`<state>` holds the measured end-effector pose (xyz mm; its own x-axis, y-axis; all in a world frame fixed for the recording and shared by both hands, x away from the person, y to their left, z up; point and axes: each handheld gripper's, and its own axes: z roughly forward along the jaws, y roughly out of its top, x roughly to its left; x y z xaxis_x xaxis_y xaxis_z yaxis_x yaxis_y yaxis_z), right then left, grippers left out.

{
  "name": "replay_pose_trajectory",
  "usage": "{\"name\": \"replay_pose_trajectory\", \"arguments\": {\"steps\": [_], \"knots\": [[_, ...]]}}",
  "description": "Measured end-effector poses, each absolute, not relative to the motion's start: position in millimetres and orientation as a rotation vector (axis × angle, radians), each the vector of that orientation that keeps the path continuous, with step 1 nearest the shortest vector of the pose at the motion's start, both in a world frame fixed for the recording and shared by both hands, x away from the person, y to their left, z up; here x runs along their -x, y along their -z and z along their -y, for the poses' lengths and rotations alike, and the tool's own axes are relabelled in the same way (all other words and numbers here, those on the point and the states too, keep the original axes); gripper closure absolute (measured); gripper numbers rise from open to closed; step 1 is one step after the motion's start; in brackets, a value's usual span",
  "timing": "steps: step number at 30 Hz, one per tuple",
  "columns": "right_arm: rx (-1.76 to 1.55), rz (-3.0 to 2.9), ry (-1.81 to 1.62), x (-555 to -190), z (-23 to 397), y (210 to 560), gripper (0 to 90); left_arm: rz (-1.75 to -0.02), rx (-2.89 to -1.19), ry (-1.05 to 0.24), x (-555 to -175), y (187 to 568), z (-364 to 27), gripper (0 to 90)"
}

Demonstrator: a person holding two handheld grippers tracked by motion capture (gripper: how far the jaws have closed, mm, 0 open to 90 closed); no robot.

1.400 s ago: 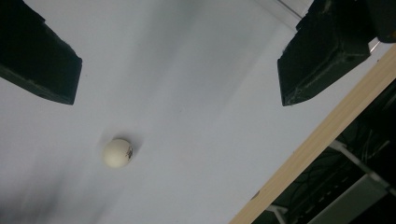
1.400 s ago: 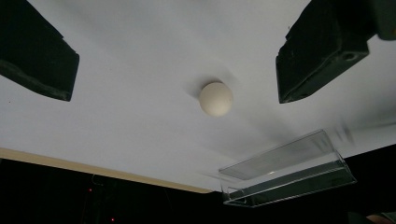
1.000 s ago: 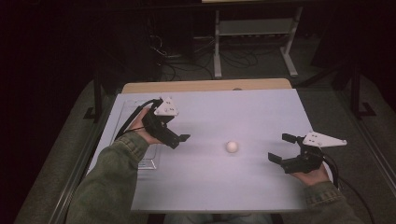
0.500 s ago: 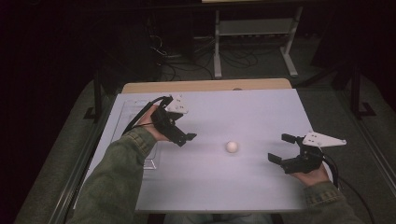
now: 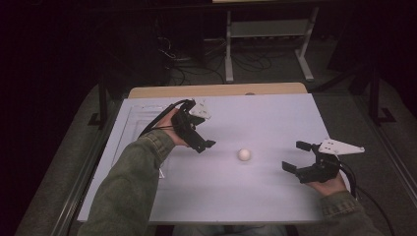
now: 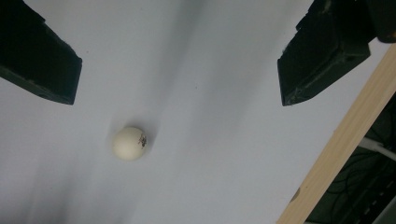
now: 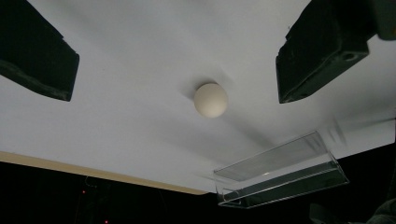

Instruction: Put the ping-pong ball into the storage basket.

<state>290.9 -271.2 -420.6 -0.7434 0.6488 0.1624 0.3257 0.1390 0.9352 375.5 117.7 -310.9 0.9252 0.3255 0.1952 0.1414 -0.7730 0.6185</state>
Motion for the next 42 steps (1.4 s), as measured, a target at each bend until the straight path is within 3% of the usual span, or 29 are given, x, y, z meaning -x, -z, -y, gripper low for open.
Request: {"name": "replay_pose_trajectory", "arguments": {"steps": [42], "knots": [[-0.952, -2.125, -1.666, -290, 273, 419, 0.0, -0.181, -2.564, -0.245, -389, 341, -54, 0.0]]}}
